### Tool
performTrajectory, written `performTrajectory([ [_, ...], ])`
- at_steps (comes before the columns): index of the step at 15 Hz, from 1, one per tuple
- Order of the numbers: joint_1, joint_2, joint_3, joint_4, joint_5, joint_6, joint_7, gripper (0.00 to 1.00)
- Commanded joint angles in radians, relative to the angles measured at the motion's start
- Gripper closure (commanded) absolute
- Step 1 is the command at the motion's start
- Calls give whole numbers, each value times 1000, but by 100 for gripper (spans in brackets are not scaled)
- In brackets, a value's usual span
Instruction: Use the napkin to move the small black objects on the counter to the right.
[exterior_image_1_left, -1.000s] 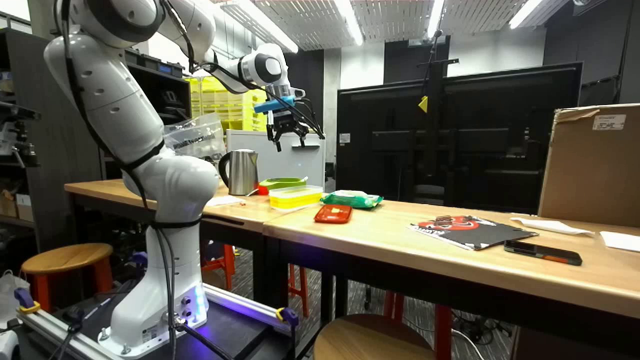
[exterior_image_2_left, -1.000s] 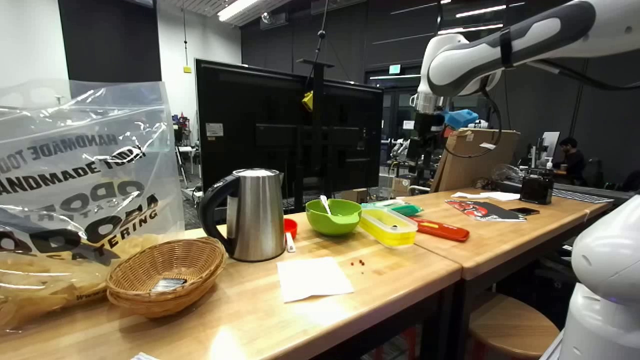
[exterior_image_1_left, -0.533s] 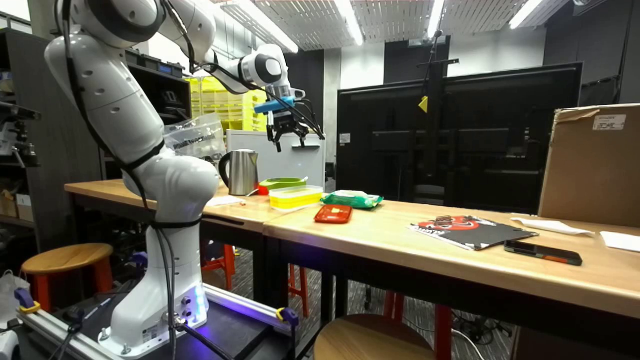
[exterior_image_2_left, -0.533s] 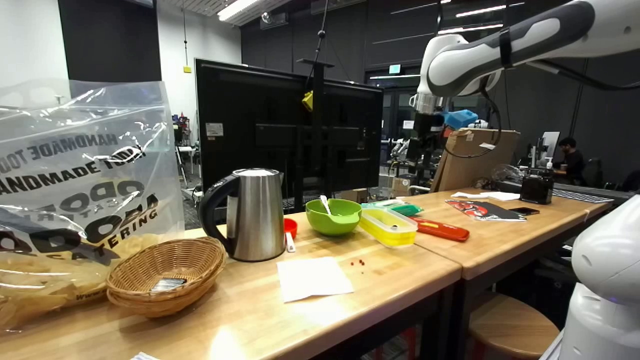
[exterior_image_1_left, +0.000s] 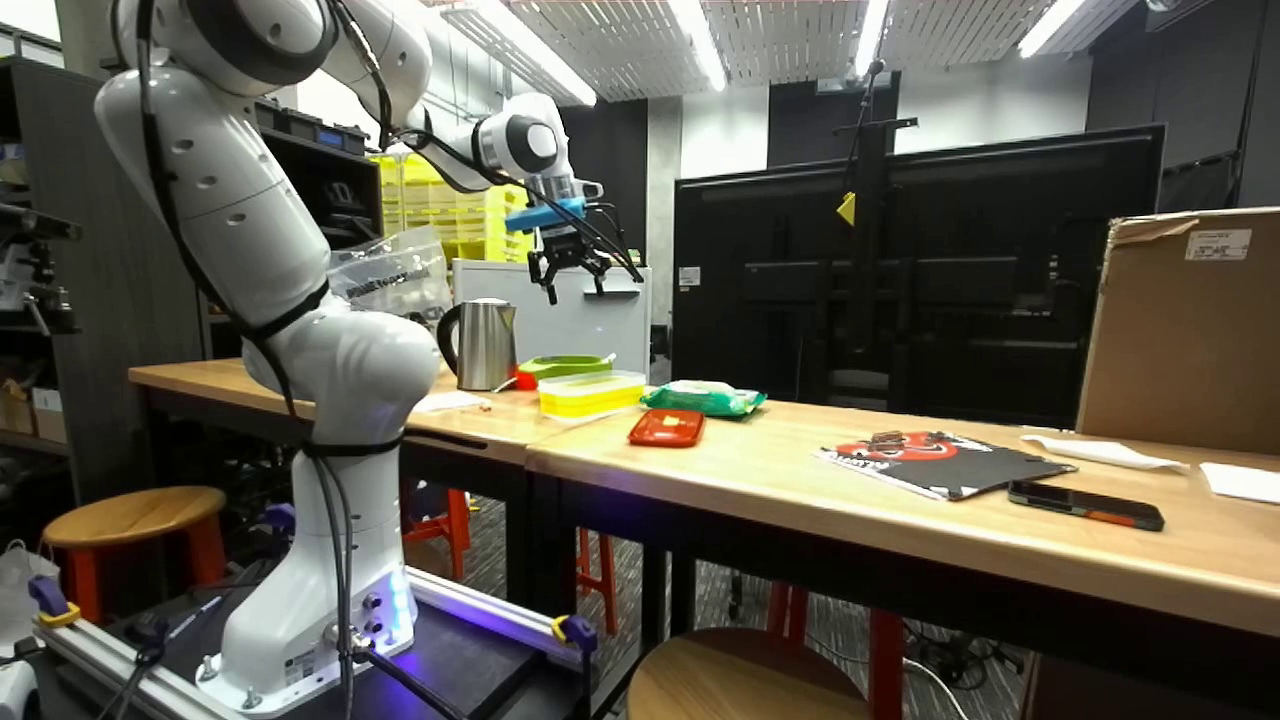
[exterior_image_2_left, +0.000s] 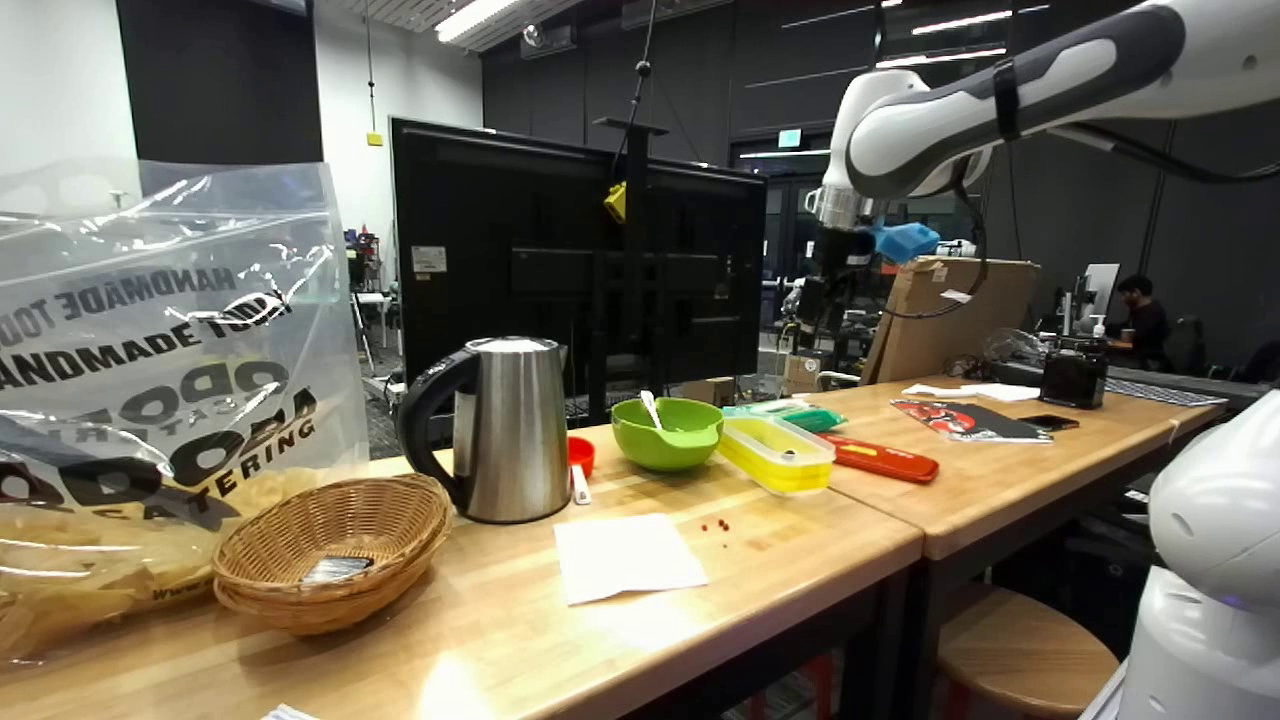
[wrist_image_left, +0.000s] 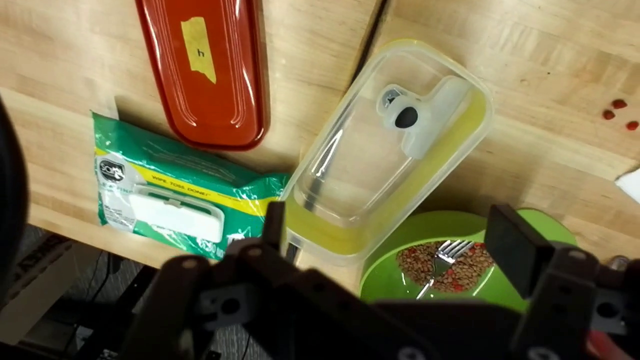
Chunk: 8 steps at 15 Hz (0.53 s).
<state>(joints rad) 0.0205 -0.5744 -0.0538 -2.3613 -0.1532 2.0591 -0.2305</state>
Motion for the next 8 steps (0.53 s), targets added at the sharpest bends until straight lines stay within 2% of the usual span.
performTrajectory([
  [1,37,36,24,3,56,71,30,0],
  [8,111,196,172,67,193,176,262,0],
])
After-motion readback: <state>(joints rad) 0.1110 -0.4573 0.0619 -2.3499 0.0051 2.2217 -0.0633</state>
